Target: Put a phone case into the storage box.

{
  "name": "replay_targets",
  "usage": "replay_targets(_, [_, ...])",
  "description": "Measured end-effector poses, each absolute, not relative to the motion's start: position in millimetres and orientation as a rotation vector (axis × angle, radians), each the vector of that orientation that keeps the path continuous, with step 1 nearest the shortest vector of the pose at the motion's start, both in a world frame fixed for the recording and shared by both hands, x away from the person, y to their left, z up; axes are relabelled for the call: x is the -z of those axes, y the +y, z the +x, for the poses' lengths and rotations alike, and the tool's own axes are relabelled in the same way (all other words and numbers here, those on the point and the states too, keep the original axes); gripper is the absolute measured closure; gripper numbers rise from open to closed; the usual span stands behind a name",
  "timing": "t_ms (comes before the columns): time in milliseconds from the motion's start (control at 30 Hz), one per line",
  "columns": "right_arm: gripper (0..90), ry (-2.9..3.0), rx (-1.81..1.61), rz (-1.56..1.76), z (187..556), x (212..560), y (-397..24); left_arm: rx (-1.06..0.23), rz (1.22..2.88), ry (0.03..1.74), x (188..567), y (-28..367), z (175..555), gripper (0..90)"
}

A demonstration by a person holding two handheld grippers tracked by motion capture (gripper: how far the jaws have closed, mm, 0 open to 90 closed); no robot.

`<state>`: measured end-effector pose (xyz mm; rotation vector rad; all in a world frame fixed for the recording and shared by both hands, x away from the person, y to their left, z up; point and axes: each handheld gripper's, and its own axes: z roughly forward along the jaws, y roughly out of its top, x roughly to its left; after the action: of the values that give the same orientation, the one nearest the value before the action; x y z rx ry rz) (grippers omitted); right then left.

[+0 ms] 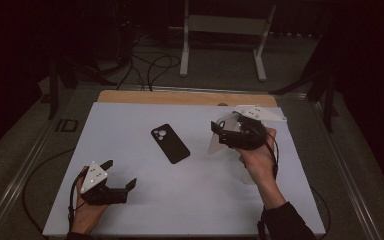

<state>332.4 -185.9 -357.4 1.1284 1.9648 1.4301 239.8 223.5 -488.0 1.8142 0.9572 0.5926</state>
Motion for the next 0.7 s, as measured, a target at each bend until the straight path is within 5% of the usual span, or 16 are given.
replay_targets(700, [16.9,1.928,-1.366,1.191,358.7,352.0,-198.4,-0.601,1.816,0.962,488.2,223.3,240.1,0.0])
